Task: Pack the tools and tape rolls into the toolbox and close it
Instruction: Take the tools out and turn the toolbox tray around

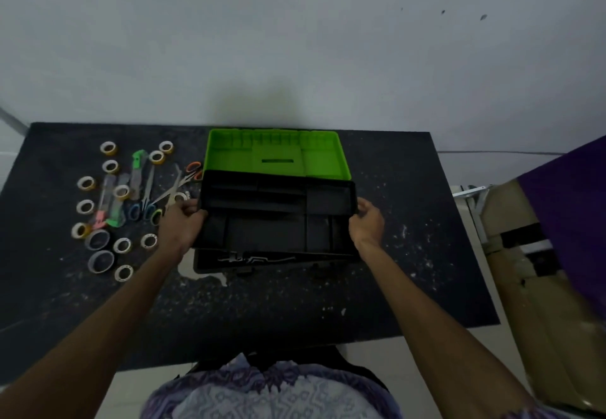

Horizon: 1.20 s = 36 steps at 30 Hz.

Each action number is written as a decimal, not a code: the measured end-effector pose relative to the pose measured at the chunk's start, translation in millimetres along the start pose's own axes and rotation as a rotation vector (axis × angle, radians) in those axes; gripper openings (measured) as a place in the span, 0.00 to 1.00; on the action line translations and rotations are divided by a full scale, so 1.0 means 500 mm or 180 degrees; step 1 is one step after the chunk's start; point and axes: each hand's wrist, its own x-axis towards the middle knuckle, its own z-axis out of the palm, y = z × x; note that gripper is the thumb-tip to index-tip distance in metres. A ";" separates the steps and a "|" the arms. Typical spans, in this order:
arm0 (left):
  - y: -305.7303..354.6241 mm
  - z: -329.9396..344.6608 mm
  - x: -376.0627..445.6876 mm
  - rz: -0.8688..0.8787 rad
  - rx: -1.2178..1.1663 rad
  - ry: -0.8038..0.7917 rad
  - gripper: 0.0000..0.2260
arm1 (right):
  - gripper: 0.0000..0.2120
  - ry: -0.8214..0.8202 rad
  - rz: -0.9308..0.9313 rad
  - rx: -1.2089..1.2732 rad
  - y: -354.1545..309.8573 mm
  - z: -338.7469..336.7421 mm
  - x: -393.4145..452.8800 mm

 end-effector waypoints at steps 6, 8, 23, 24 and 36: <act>-0.026 -0.002 -0.008 -0.0038 -0.0102 0.0166 0.07 | 0.22 -0.0120 -0.0058 -0.0019 0.008 0.004 0.007; -0.041 -0.003 -0.016 -0.0049 -0.0079 0.0198 0.08 | 0.22 -0.0219 -0.0108 -0.0026 0.017 0.003 0.002; -0.097 -0.016 0.019 -0.0255 -0.0318 -0.0090 0.10 | 0.22 -0.0249 -0.0077 0.0308 0.030 0.002 0.016; -0.099 -0.014 0.019 -0.0230 -0.0300 -0.0088 0.10 | 0.23 -0.0221 -0.0071 0.0324 0.029 -0.001 0.016; -0.081 -0.019 0.003 0.0005 0.0477 -0.0069 0.12 | 0.25 -0.0402 -0.0069 0.0138 0.034 -0.005 0.029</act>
